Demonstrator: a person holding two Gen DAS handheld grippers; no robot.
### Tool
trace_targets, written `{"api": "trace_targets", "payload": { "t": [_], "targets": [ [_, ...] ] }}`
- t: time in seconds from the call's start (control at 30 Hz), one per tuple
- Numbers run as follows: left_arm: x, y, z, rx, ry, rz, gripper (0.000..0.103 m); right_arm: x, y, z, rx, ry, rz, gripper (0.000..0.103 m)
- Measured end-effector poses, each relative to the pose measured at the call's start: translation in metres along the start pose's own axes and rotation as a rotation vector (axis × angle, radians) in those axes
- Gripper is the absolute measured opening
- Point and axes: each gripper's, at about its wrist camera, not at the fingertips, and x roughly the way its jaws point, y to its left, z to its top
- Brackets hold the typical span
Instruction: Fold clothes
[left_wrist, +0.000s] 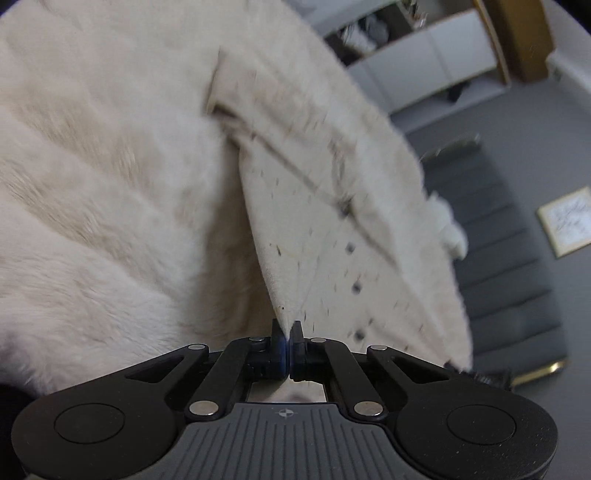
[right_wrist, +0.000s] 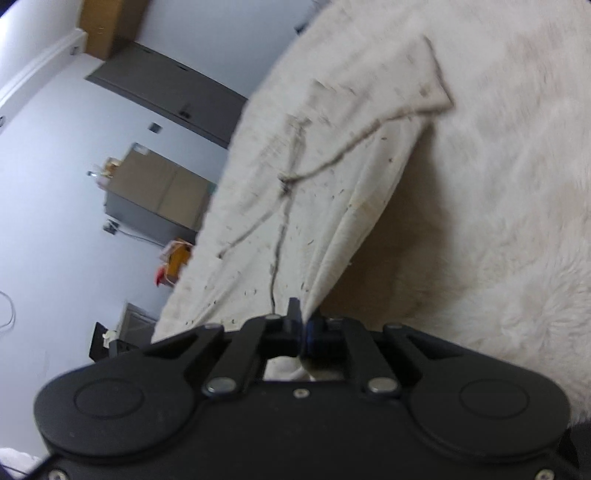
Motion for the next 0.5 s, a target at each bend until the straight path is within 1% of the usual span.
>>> {"api": "trace_targets", "payload": {
  "t": [0.1, 0.13, 0.17, 0.23, 0.3, 0.37, 0.43, 0.5],
  "targets": [
    [-0.031, -0.011, -0.005, 0.002, -0.043, -0.04, 0.0, -0.023, 0.033, -0.006, -0.059, -0.039, 0.035, 0.001],
    [-0.041, -0.014, -0.006, 0.003, -0.058, -0.053, 0.0, -0.031, 0.037, -0.006, -0.064, -0.045, 0.039, 0.001],
    [-0.051, -0.018, -0.008, 0.003, -0.072, -0.067, 0.0, -0.046, 0.053, -0.011, -0.089, -0.06, 0.046, 0.001],
    [-0.072, -0.025, -0.011, 0.004, -0.101, -0.093, 0.0, -0.059, 0.066, -0.014, -0.112, -0.07, 0.049, 0.001],
    [-0.092, -0.036, -0.015, 0.014, -0.131, -0.116, 0.0, -0.078, 0.087, -0.019, -0.15, -0.088, 0.061, 0.001],
    [-0.099, -0.041, -0.011, 0.022, -0.149, -0.118, 0.0, -0.094, 0.101, -0.018, -0.175, -0.111, 0.07, 0.001],
    [-0.093, -0.048, 0.005, 0.025, -0.17, -0.114, 0.001, -0.1, 0.107, -0.011, -0.177, -0.133, 0.074, 0.001],
    [-0.079, -0.051, 0.025, 0.033, -0.174, -0.106, 0.001, -0.096, 0.109, 0.013, -0.185, -0.158, 0.07, 0.001]
  ]
}}
